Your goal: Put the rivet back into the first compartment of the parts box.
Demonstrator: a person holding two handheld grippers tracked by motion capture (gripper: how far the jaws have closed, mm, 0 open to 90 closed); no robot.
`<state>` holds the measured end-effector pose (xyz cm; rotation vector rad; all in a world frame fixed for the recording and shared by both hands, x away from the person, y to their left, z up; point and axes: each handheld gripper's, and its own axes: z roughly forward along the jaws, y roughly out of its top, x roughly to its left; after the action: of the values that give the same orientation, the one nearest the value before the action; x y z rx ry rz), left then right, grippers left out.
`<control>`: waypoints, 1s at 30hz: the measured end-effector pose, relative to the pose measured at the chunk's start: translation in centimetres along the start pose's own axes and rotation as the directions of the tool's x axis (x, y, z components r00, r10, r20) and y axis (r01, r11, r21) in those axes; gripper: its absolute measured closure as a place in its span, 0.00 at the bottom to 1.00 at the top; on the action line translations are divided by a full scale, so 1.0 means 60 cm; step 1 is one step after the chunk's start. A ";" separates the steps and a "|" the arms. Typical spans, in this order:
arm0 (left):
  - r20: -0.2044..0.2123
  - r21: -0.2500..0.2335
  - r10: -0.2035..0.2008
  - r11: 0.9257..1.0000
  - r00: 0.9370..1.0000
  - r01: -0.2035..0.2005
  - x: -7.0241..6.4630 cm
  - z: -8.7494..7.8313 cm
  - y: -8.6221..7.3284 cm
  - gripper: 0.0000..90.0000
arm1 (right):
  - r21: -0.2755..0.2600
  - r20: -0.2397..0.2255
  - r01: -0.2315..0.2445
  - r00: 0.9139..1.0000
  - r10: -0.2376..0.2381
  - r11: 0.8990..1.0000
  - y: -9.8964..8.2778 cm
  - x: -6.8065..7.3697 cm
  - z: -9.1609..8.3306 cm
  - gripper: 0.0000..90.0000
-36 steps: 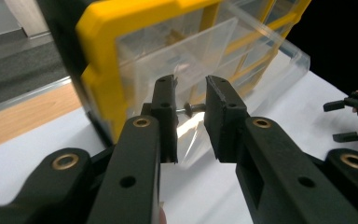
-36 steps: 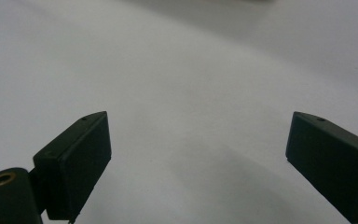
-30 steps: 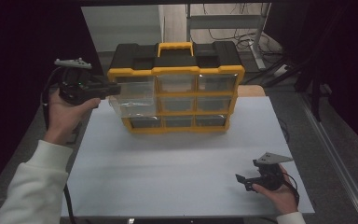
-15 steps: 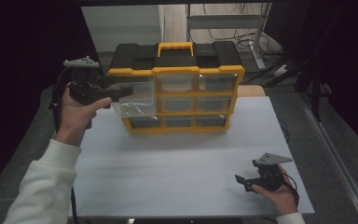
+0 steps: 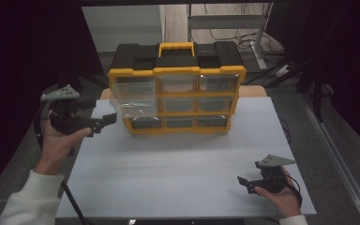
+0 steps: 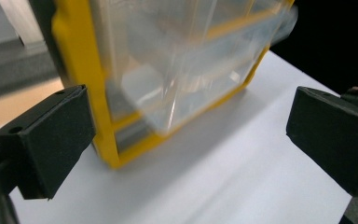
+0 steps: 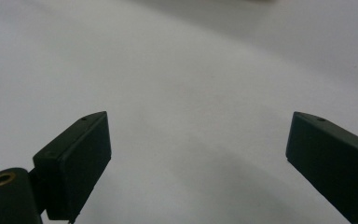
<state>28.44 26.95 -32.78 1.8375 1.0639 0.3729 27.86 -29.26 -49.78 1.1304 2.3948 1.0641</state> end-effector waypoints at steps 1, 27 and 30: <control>-0.005 0.008 -0.004 1.000 1.000 0.004 0.003 0.002 -0.013 0.01 | -0.002 -0.002 -0.001 1.000 0.001 1.000 0.000 0.000 0.000 0.08; 0.021 0.203 -0.023 0.979 1.000 0.018 -0.027 0.128 -0.251 0.03 | -0.014 -0.012 -0.005 1.000 0.005 1.000 0.004 0.003 0.003 0.08; 0.022 0.215 -0.018 0.977 1.000 0.013 -0.030 0.135 -0.255 0.03 | -0.017 -0.009 -0.006 1.000 0.006 1.000 0.004 0.003 0.002 0.08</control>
<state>24.80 23.50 -49.45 2.0171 1.1379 0.2329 27.95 -28.98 -49.68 1.1300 2.3865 1.0913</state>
